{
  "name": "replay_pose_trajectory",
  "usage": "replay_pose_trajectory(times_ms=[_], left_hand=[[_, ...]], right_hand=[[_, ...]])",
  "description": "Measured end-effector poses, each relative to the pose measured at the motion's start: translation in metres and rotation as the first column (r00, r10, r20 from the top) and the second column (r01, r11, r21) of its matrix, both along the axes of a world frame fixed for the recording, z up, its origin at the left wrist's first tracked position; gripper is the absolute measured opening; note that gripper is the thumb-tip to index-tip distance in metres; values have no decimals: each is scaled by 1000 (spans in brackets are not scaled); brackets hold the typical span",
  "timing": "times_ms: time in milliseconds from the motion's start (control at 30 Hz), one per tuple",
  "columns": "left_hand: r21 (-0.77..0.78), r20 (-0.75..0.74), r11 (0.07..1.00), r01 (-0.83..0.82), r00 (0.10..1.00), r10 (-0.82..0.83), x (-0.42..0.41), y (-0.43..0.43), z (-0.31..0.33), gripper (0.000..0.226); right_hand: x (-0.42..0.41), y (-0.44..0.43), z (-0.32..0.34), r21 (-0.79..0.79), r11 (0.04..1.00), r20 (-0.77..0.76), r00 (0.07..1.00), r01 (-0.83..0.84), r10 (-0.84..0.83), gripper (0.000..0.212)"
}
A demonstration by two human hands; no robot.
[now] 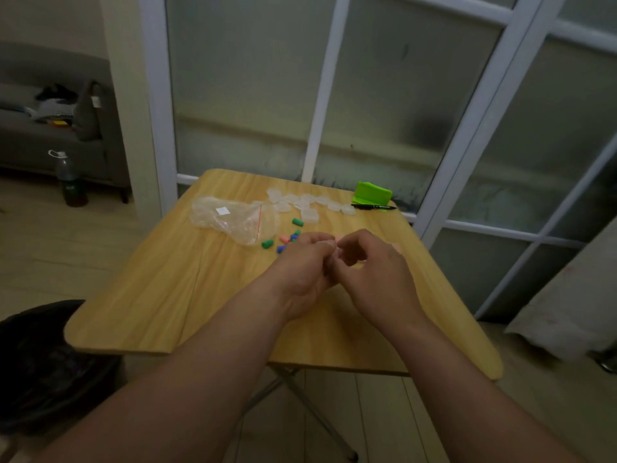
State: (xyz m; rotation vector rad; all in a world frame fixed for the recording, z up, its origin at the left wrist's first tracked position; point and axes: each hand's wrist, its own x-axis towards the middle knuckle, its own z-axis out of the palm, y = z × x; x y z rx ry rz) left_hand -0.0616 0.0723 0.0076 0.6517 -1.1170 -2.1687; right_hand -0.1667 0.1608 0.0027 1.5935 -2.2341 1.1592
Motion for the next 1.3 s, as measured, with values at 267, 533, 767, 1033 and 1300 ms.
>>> replay_pose_trajectory(times_ms=[267, 533, 767, 1033, 1300], left_hand=[[4, -3, 998, 57, 998, -57, -28, 25, 1, 19], [-25, 25, 995, -99, 995, 100, -36, 15, 0, 32], [-14, -44, 983, -181, 983, 180, -31, -2, 2, 27], [-1, -71, 968, -251, 966, 250, -25, -26, 4, 24], [35, -115, 939, -343, 932, 344, 4, -56, 15, 22]], right_hand=[[-17, 23, -2, 20, 999, 91, 995, 41, -43, 13], [-87, 31, -13, 69, 958, 196, 937, 279, -288, 19], [-120, 16, -30, 197, 922, 212, 904, 332, -371, 12], [-124, 3, -40, 195, 922, 146, 920, 335, -364, 12], [-108, -1, -24, 111, 938, 176, 922, 329, -344, 30]])
